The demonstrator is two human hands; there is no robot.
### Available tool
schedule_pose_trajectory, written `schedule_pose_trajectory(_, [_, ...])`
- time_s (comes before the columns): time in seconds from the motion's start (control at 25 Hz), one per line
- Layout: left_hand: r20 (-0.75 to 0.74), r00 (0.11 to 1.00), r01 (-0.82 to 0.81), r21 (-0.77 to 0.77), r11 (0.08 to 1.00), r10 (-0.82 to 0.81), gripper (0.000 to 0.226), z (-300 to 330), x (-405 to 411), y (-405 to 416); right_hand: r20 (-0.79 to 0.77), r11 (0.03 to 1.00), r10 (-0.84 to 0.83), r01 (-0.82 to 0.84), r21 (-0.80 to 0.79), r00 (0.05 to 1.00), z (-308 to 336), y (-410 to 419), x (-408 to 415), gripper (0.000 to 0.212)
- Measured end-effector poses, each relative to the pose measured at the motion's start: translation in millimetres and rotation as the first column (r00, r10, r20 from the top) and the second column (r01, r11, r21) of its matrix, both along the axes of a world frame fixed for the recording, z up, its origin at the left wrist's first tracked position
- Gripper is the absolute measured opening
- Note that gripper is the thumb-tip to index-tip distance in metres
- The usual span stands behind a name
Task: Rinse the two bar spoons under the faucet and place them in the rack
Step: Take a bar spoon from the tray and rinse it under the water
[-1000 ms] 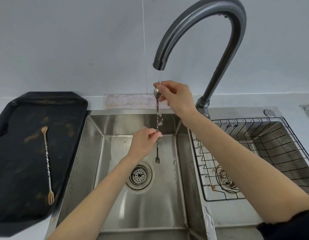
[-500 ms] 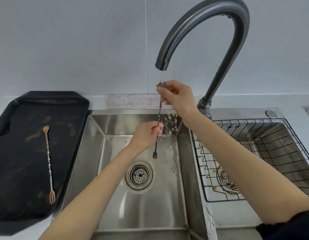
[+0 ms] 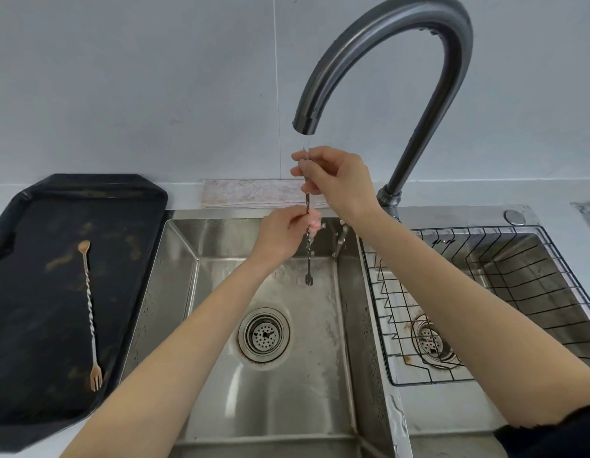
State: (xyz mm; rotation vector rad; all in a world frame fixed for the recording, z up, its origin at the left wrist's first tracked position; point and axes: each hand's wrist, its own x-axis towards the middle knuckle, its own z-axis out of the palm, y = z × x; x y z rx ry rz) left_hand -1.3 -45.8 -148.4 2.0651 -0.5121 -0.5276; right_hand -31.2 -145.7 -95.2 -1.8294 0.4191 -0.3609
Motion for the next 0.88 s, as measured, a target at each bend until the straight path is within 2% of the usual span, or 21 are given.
schedule_pose_trajectory(0.2, [0.042, 0.991, -0.121, -0.094, 0.988, 0.126, 0.02, 10.1, 7.7, 0.3, -0.046, 0.999, 0.025, -0.027, -0.039, 0.999, -11.1, 6.5, -6.7, 0.019])
schedule_pose_trajectory(0.36, [0.025, 1.0, 0.009, -0.034, 0.999, -0.008, 0.025, 8.6, 6.9, 0.8, -0.002, 0.999, -0.024, 0.024, -0.026, 1.0, -4.2, 0.3, -2.0, 0.017])
schedule_pose_trajectory(0.56, [0.04, 0.999, 0.034, -0.051, 0.998, -0.032, 0.027, 12.7, 5.5, -4.7, 0.024, 0.999, -0.002, 0.003, -0.034, 1.0, -1.6, 0.6, 0.0, 0.019])
schedule_pose_trajectory(0.64, [-0.018, 1.0, -0.005, -0.11, 0.994, 0.003, 0.025, 14.1, 6.3, -4.5, -0.01, 0.993, -0.01, 0.009, -0.114, 1.0, -8.1, 0.3, -4.7, 0.021])
schedule_pose_trajectory(0.76, [-0.194, 0.978, -0.129, -0.269, 0.954, 0.077, 0.022, 14.8, 9.8, -0.4, -0.056, 0.978, -0.054, 0.042, -0.204, 0.997, -23.6, -4.0, -15.6, 0.024])
schedule_pose_trajectory(0.88, [-0.319, 0.945, -0.189, -0.365, 0.912, 0.069, 0.023, 17.3, 13.3, 2.8, -0.191, 0.973, -0.065, 0.019, -0.231, 0.979, -46.7, -7.3, -29.1, 0.028])
